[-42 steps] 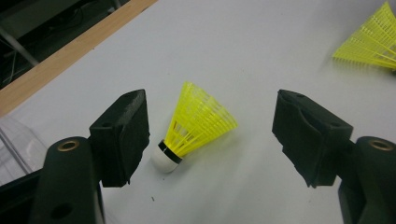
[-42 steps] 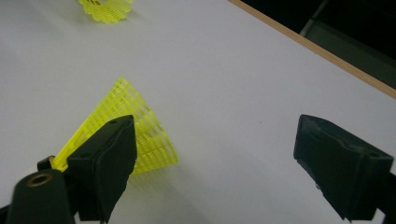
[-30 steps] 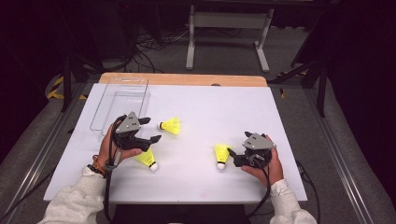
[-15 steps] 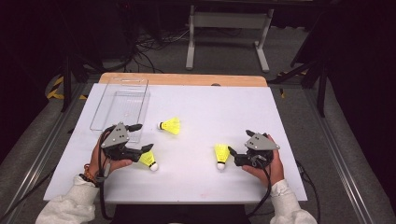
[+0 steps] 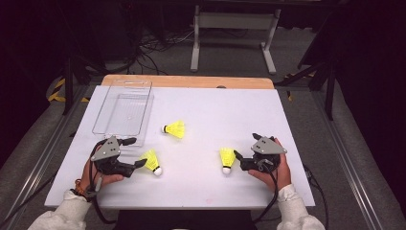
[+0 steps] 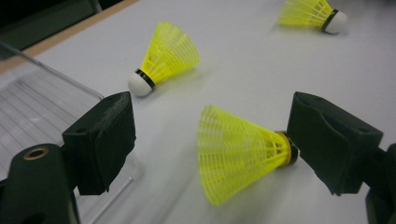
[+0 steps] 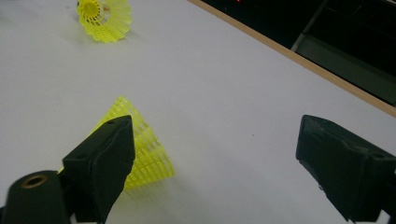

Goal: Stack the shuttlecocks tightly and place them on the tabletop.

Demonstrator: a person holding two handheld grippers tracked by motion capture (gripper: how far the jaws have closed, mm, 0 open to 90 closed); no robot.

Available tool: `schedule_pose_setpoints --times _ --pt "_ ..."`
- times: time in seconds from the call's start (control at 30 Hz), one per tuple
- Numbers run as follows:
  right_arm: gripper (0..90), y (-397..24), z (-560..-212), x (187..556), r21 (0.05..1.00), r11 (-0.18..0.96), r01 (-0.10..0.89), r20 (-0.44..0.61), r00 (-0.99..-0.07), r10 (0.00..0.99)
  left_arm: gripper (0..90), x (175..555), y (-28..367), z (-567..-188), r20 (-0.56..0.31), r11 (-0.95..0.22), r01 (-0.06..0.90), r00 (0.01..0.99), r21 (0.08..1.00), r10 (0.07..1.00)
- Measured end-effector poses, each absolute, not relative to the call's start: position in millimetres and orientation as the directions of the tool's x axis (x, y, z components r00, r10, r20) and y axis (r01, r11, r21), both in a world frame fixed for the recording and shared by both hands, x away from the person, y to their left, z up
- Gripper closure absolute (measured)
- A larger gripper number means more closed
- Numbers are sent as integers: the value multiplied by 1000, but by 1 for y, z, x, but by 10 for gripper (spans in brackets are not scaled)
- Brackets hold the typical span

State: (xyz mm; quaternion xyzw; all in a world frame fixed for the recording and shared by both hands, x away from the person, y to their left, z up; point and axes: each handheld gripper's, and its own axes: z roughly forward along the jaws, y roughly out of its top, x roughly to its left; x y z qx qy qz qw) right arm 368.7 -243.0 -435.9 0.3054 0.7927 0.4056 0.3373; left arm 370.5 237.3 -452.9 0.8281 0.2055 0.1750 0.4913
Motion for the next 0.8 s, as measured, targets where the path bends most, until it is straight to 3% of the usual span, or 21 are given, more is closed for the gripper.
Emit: schedule_pose_setpoints --times 0.13,0.27,0.33,0.6,0.8 --pt "129 -243 -437 369 847 486 214 -286 -587 757 165 372 238 -461 61 -451 201 863 870 502" --pt "130 -242 -437 369 845 490 215 -287 -591 754 277 376 237 -466 49 -472 215 872 855 487" --pt "130 -242 -437 369 843 492 218 -286 -592 753 290 377 237 -470 33 -479 228 879 848 477" --pt "130 -242 -438 370 842 492 221 -284 -593 753 539 381 239 -472 -16 -468 256 889 846 457" --pt "130 -243 -438 370 841 492 224 -282 -594 753 678 380 236 -472 -26 -485 257 901 836 433"
